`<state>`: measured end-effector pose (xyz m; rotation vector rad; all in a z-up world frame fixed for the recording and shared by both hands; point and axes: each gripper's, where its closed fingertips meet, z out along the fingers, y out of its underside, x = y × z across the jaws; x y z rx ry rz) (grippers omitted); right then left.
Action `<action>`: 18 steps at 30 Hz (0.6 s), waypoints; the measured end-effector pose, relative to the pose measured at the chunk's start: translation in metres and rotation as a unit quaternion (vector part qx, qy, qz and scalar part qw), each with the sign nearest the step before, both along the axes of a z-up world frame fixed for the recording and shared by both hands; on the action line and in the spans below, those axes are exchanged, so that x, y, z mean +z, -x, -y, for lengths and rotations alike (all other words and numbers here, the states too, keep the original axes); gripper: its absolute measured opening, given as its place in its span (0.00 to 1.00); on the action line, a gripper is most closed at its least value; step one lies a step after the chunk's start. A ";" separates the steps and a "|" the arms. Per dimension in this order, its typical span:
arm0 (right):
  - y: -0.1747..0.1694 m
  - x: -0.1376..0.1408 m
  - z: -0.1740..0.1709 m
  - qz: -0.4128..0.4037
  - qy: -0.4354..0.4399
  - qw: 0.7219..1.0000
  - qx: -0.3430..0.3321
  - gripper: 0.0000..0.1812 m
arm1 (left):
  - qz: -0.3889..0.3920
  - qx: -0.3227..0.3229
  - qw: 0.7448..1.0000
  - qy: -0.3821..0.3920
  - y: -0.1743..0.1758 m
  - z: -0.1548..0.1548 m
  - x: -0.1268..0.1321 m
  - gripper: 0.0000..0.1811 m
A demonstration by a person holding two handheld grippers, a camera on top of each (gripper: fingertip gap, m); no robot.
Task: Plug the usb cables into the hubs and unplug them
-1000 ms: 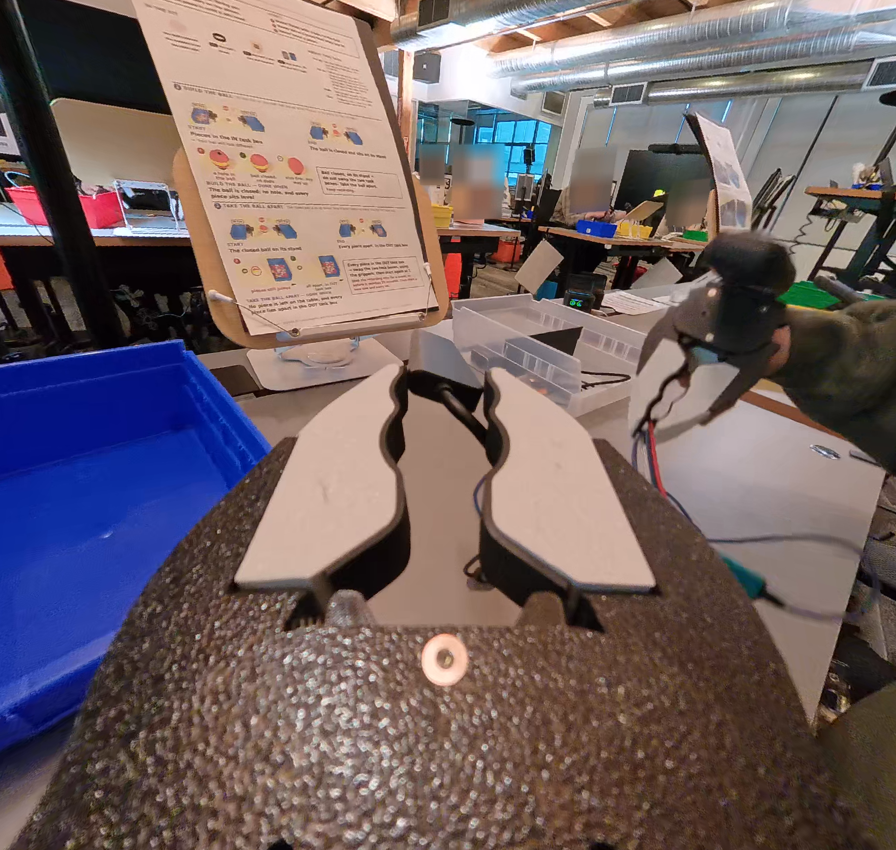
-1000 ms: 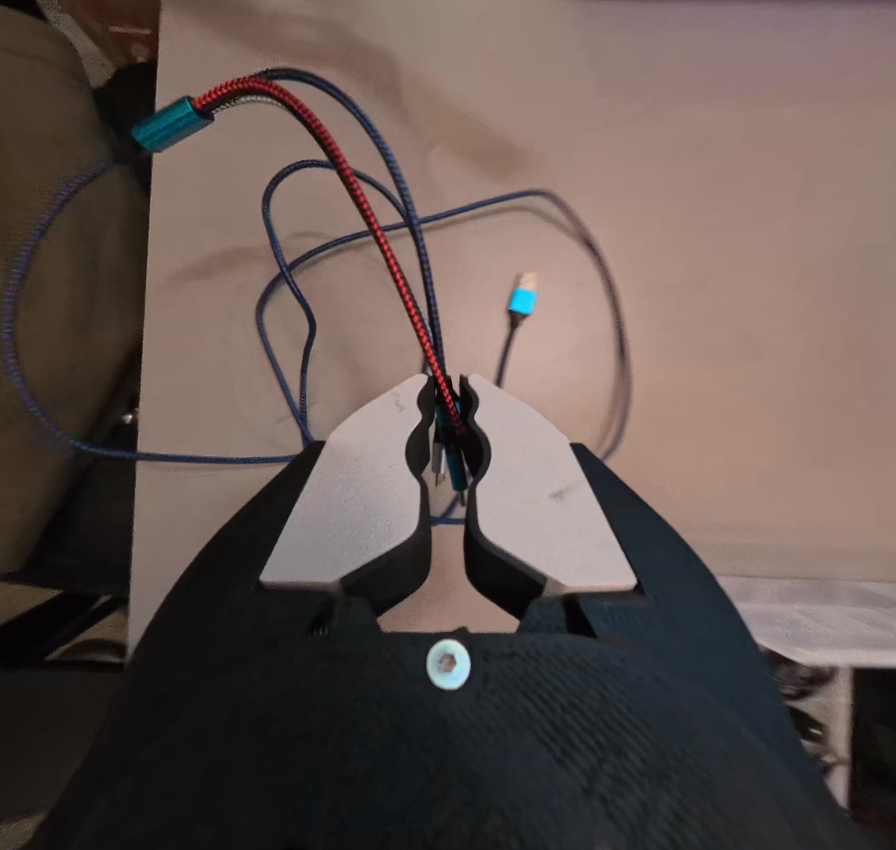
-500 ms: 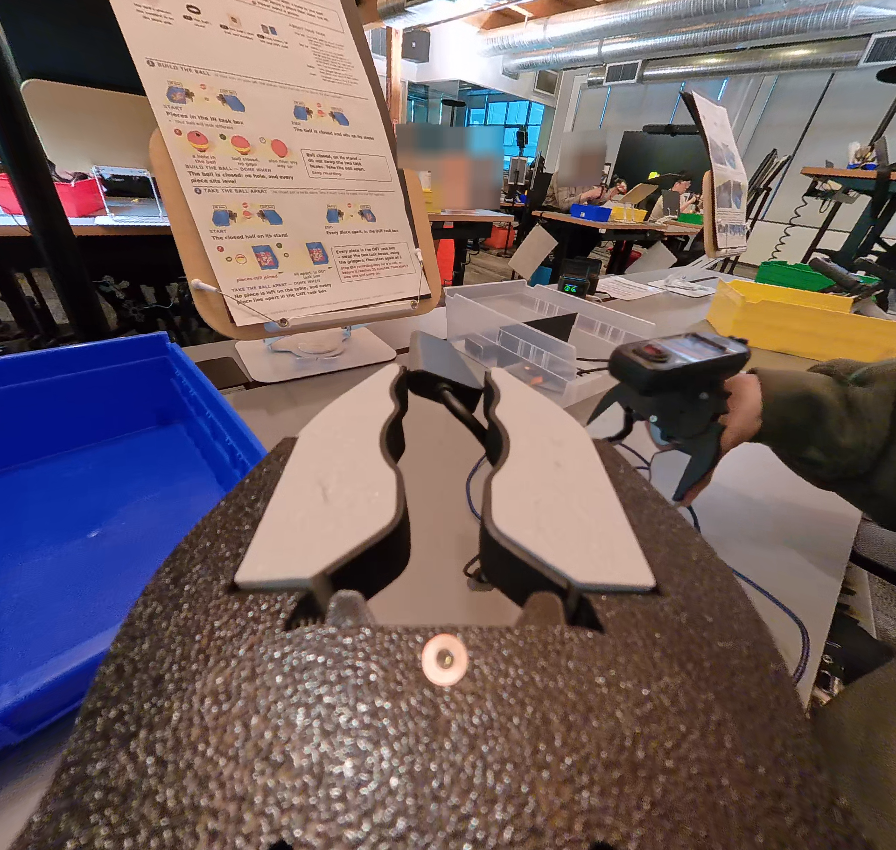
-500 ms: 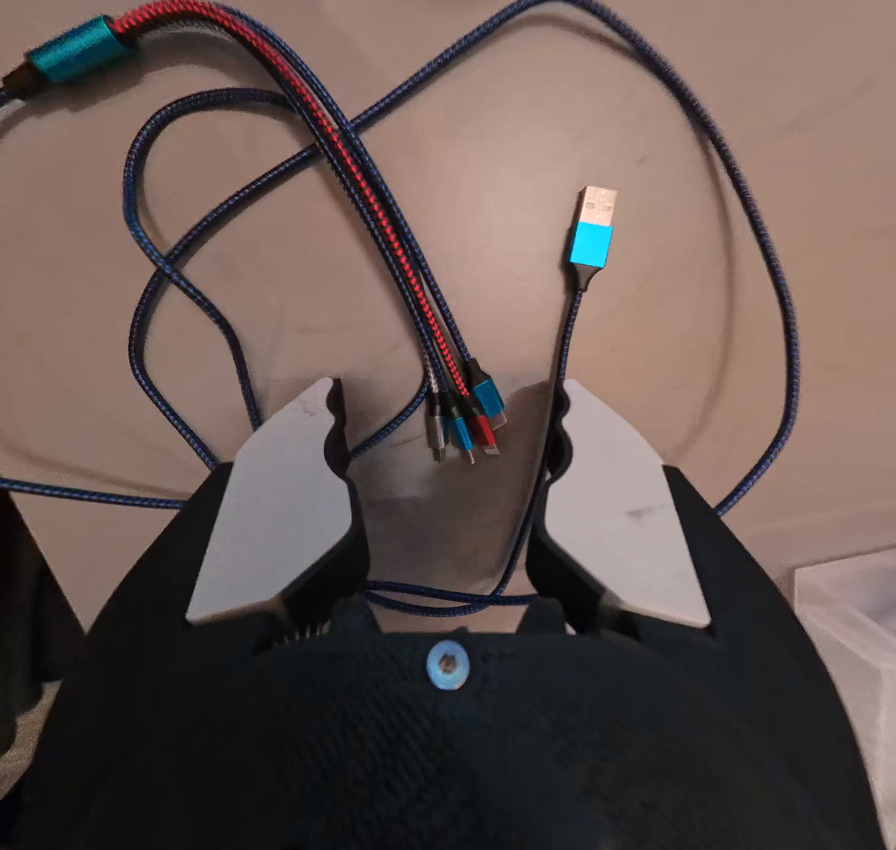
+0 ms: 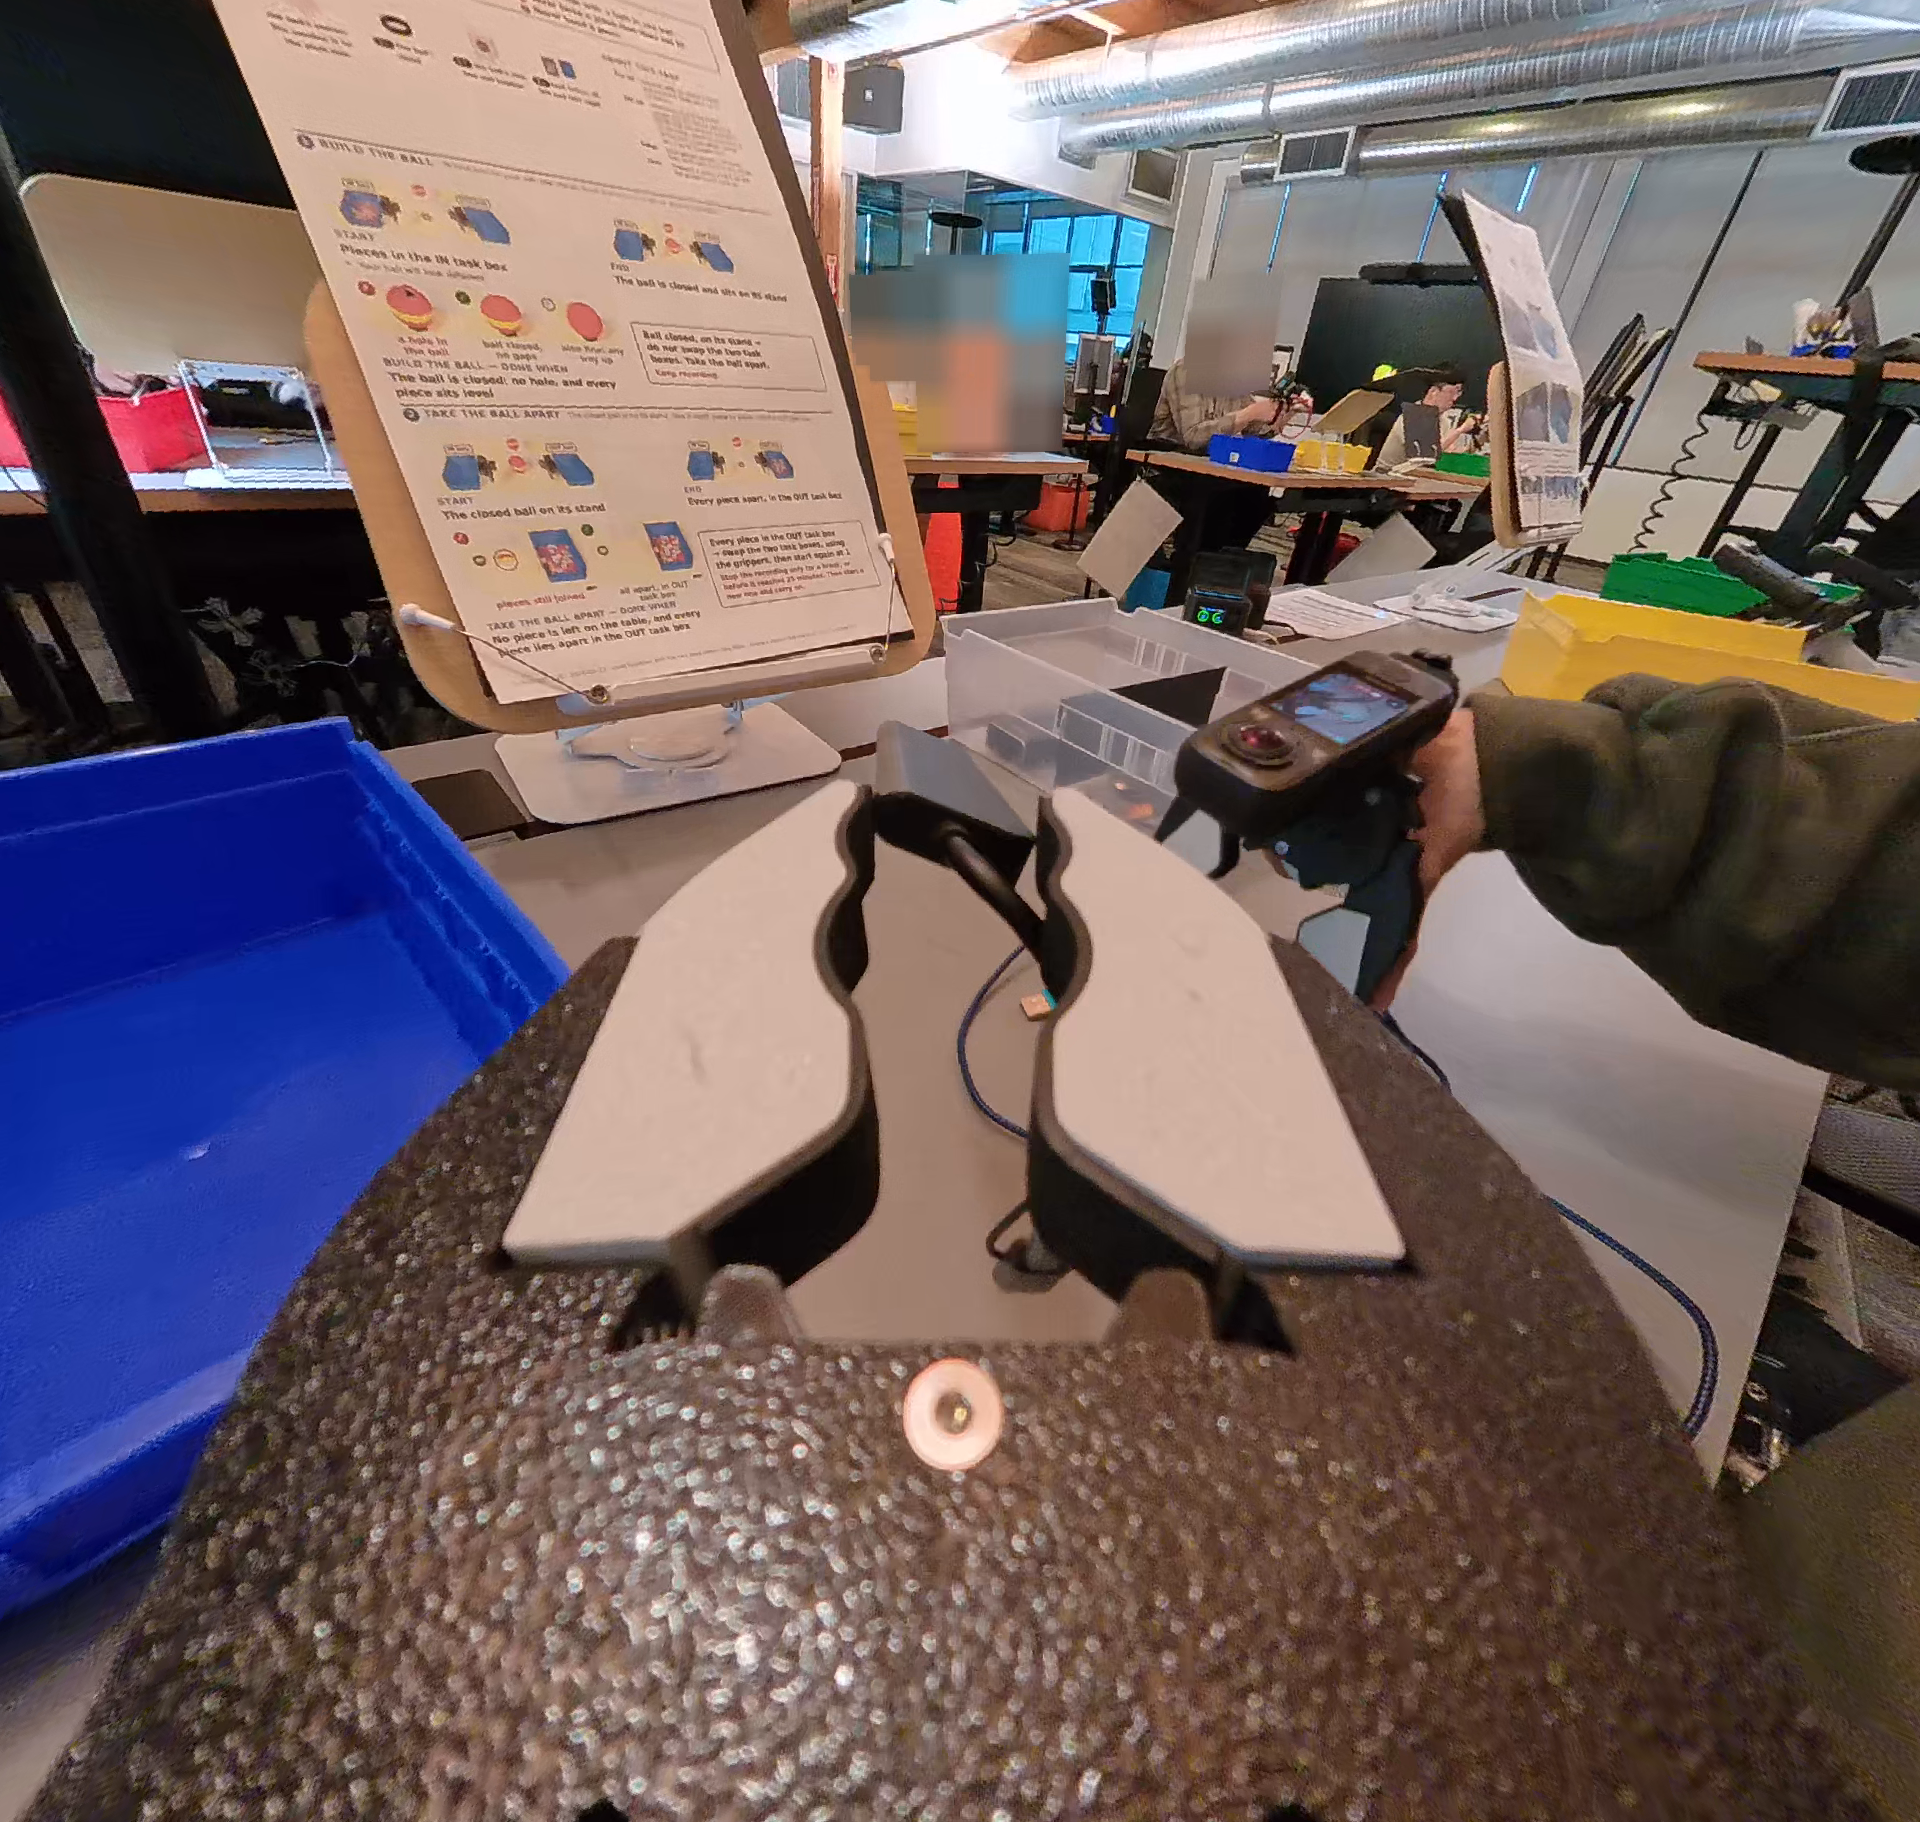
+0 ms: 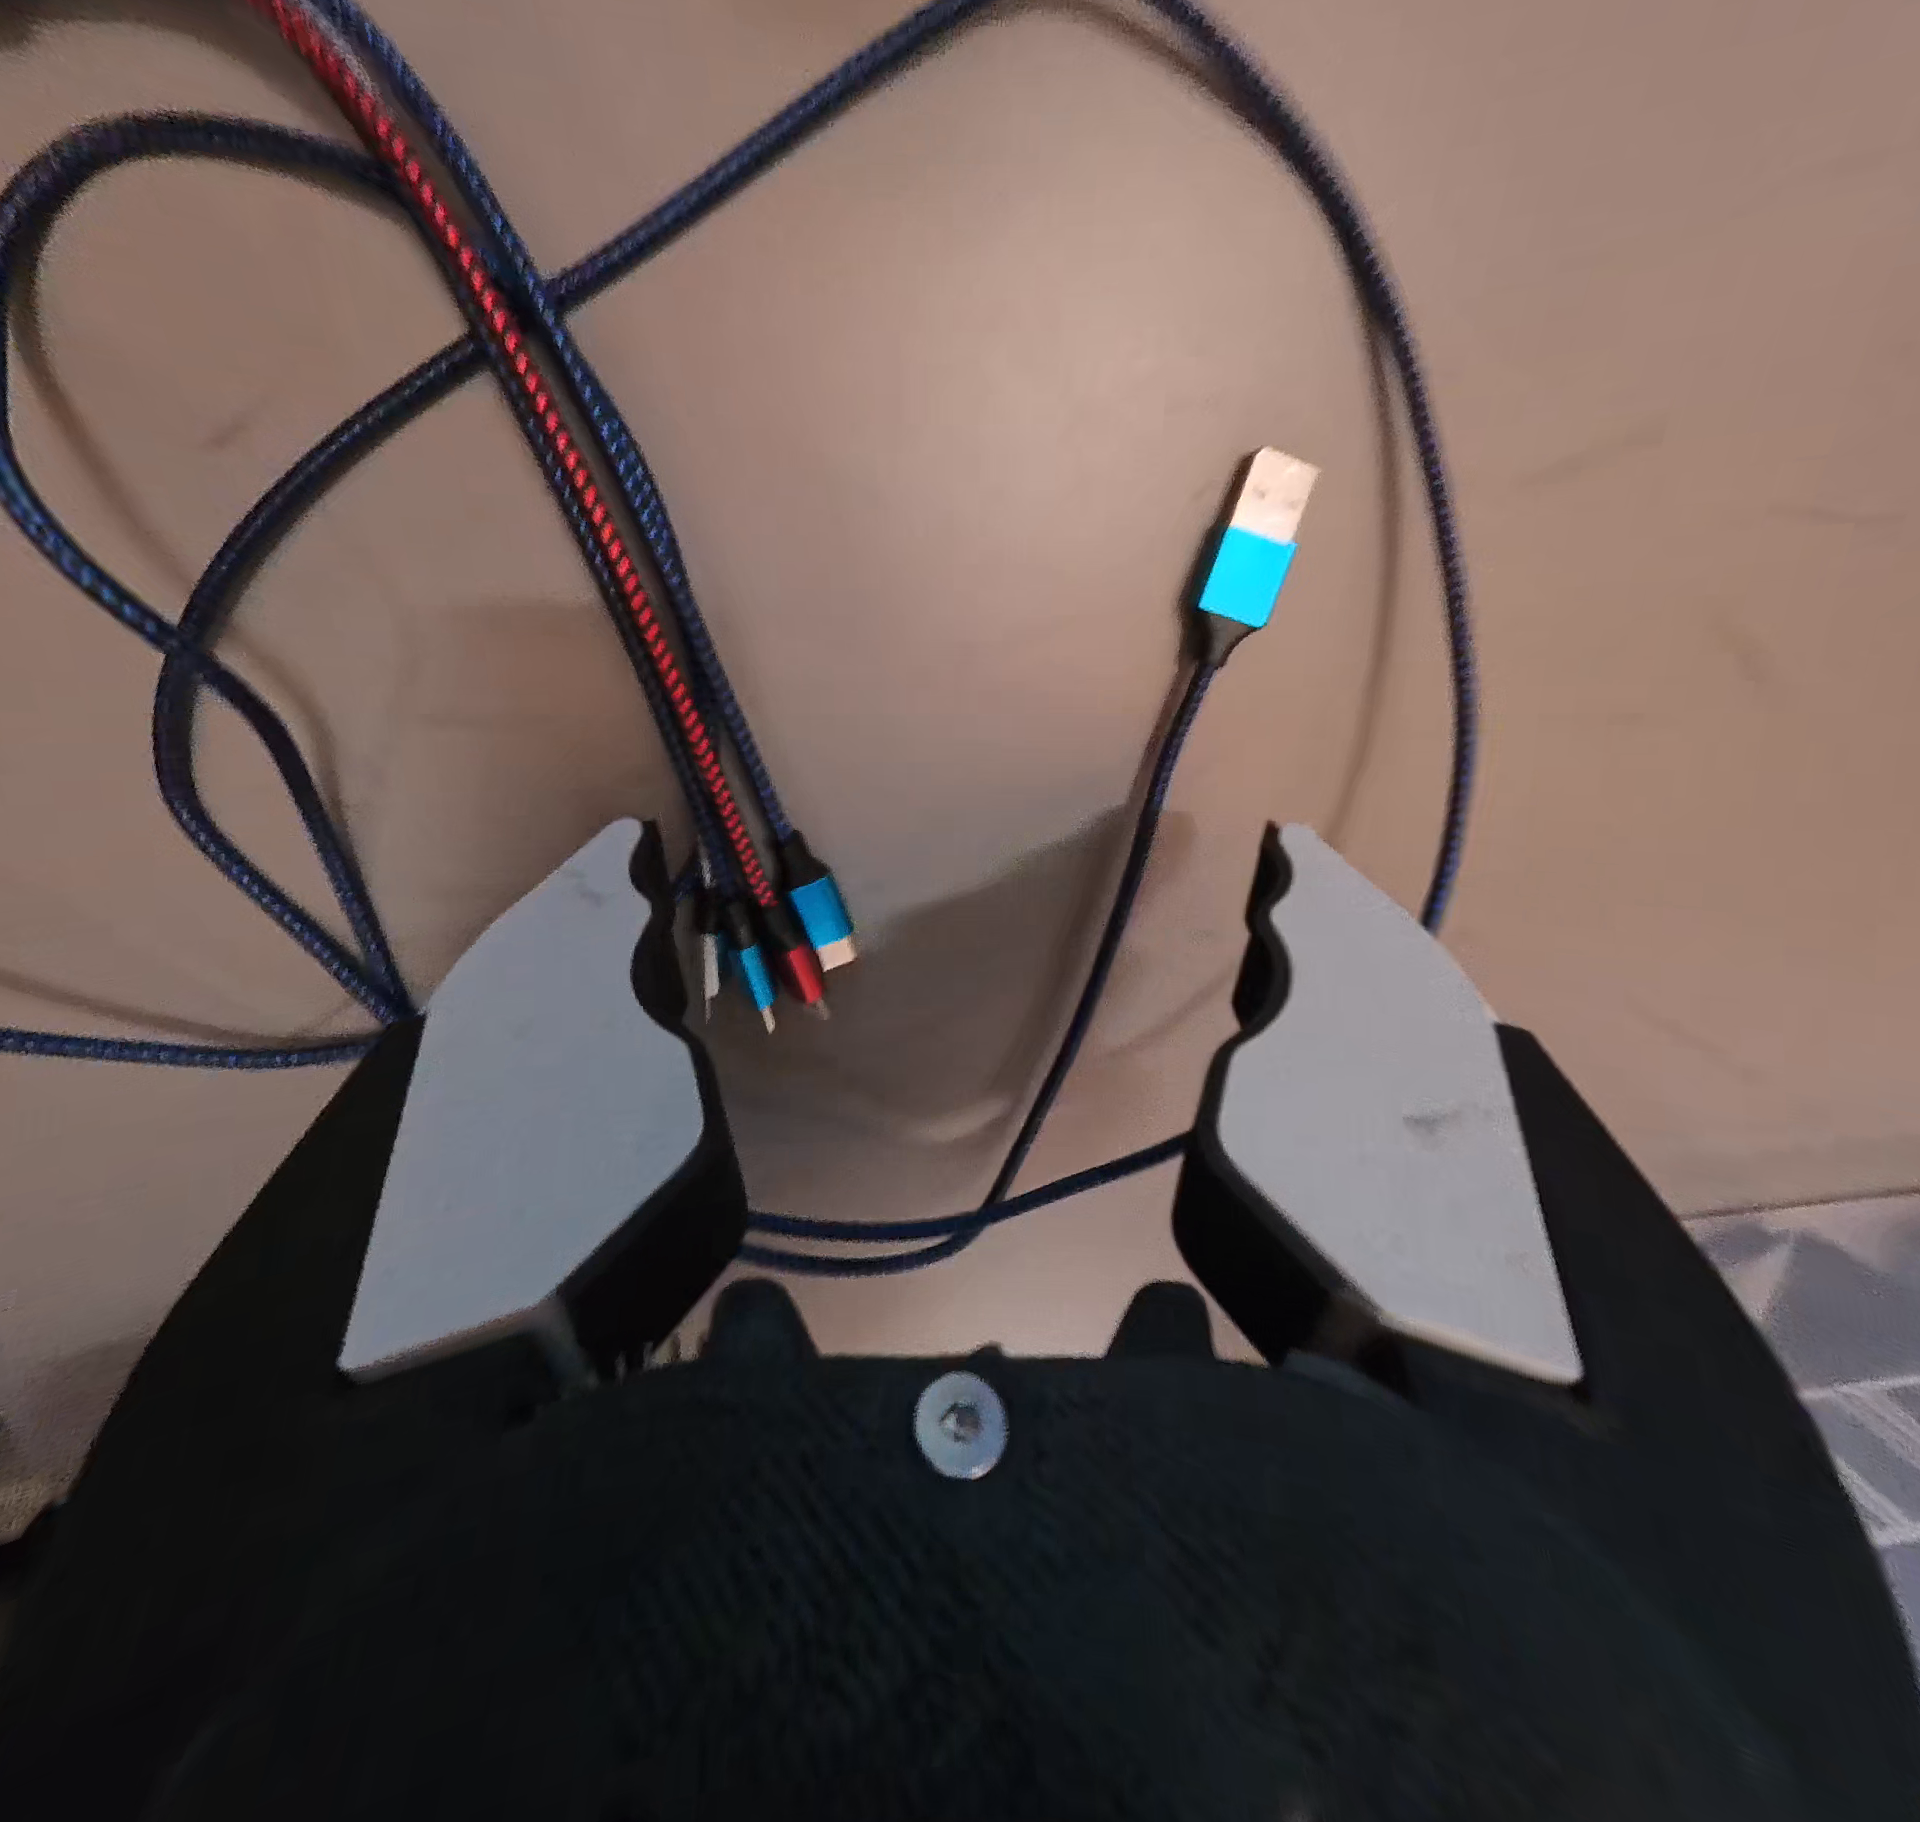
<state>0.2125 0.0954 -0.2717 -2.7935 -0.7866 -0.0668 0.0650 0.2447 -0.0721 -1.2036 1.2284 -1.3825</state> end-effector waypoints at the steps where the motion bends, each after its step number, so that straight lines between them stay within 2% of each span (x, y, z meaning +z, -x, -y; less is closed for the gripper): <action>1: 0.000 -0.001 -0.004 -0.011 -0.008 1.000 -0.007 0.58 | 0.002 -0.001 1.000 0.003 0.000 -0.001 0.000 0.16; 4: 0.008 -0.016 0.000 -0.061 0.038 0.997 -0.028 0.58 | 0.001 -0.008 1.000 0.018 -0.002 -0.002 -0.003 0.15; 6: 0.009 -0.019 -0.004 -0.053 0.033 0.998 -0.020 0.65 | 0.010 -0.009 1.000 0.026 -0.002 -0.002 -0.002 0.05; 10: 0.020 -0.019 -0.004 -0.048 0.032 0.998 0.018 0.66 | 0.021 0.000 0.999 0.025 0.000 -0.004 0.002 0.00; 12: 0.026 -0.019 -0.004 -0.055 0.022 0.998 0.014 0.66 | 0.031 -0.025 0.999 0.024 0.001 0.002 0.005 0.00; 14: 0.028 -0.018 -0.003 -0.058 0.016 0.998 0.013 0.64 | -0.033 -0.044 0.998 0.004 -0.004 0.007 -0.016 0.00; 16: 0.029 -0.018 -0.003 -0.060 0.012 0.998 0.012 0.63 | -0.130 -0.046 0.990 -0.037 -0.007 0.004 -0.053 0.00; 18: 0.029 -0.017 -0.002 -0.062 0.009 0.998 0.009 0.63 | -0.195 -0.048 0.975 -0.092 -0.003 -0.002 -0.078 0.07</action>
